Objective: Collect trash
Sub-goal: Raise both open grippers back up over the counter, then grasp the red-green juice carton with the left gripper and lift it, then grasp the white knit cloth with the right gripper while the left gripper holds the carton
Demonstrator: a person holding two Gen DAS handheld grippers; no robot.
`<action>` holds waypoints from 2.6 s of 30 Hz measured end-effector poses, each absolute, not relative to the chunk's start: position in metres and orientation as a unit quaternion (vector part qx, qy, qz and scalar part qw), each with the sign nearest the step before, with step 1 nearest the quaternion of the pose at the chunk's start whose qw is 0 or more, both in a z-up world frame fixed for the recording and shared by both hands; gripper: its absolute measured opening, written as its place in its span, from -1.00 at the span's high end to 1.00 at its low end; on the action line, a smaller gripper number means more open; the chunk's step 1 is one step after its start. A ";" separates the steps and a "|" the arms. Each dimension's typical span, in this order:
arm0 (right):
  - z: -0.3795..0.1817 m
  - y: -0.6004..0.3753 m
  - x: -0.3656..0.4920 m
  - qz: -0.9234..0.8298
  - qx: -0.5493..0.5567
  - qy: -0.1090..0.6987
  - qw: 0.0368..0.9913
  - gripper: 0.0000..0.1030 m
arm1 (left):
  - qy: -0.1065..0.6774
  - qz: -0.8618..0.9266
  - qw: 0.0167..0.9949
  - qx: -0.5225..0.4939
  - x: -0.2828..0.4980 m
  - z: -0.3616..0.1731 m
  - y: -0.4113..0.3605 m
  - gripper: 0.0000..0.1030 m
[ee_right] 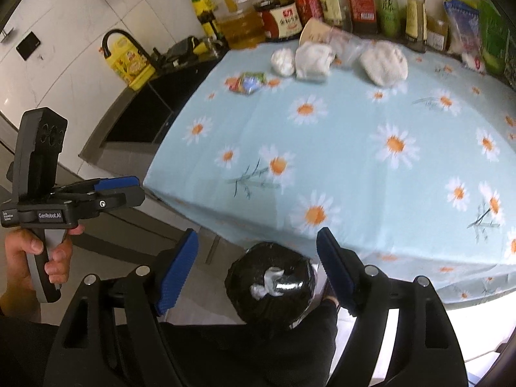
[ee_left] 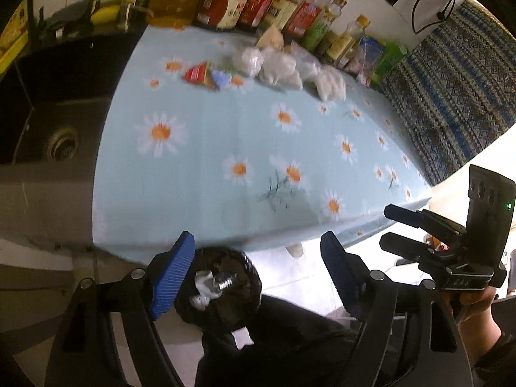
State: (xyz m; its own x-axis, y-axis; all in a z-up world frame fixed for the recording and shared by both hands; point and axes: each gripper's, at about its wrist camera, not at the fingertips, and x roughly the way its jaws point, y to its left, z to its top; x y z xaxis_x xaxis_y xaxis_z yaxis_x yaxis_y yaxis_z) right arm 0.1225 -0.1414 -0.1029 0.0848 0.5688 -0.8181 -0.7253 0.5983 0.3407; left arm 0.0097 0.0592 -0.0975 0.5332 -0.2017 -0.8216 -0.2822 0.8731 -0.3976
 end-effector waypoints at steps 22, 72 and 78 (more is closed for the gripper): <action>-0.074 -0.154 0.234 0.441 -0.049 0.476 0.759 -0.76 | 0.466 0.075 0.860 -0.195 0.129 -0.077 0.106 -0.76; -0.120 -0.147 0.345 0.430 -0.064 0.512 0.740 -0.76 | 0.551 0.098 0.821 -0.112 0.233 -0.162 0.139 -0.25; -0.119 -0.135 0.361 0.433 -0.086 0.502 0.744 -0.76 | 0.538 0.100 0.827 -0.128 0.221 -0.153 0.133 -0.24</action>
State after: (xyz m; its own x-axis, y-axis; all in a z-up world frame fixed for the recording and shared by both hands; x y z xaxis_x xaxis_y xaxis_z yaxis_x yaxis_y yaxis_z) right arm 0.3612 -0.1349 -0.1192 0.1207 0.5576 -0.8213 -0.7308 0.6099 0.3067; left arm 0.2215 0.1328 -0.1528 0.4004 0.0270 -0.9159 -0.3028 0.9473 -0.1044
